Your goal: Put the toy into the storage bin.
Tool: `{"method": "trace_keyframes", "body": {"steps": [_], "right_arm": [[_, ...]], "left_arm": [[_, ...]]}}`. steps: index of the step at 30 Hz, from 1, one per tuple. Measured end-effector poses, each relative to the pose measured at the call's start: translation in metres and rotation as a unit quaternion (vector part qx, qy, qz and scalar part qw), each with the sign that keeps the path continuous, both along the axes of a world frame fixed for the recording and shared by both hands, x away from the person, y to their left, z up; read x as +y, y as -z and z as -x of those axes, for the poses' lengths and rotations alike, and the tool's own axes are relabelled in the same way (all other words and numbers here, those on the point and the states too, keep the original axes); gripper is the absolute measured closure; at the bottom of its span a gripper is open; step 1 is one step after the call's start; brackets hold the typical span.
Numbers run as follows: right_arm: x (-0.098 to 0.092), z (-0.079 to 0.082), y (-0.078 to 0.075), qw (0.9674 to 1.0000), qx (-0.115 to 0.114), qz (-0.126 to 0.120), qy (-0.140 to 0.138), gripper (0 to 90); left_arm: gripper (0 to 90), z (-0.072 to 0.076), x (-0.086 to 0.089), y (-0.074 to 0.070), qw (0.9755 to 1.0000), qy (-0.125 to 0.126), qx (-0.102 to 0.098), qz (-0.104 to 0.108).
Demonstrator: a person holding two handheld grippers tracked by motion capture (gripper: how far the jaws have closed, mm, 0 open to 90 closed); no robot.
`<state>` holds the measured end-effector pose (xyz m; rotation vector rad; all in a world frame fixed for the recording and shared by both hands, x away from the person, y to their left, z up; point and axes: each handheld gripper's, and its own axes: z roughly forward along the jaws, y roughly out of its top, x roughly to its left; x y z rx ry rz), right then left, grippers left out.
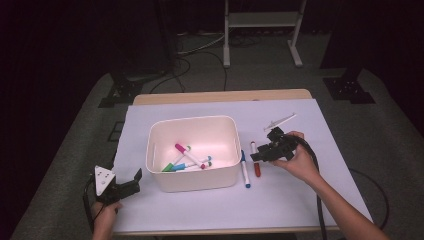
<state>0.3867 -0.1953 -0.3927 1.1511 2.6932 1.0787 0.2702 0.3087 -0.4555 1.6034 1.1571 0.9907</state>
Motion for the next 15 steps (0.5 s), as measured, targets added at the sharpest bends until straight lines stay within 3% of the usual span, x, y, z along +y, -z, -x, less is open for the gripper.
{"method": "trace_keyframes", "body": {"steps": [7, 12, 15], "right_arm": [[0.002, -0.007, 0.02, 0.9994, -0.001, 0.014, 0.03, 50.3], [0.004, -0.013, 0.032, 0.9986, 0.016, 0.024, 0.045, 50.9], [0.005, -0.015, 0.036, 0.9979, 0.008, 0.041, 0.049, 53.6]], "left_arm": [[0.0, 0.0, 0.0, 0.0, 1.0, 0.0, -0.002, -0.003], [0.0, 0.0, 0.0, 0.0, 1.0, 0.0, -0.001, -0.001], [0.0, 0.0, 0.0, 0.0, 1.0, 0.001, -0.001, -0.003]]}}
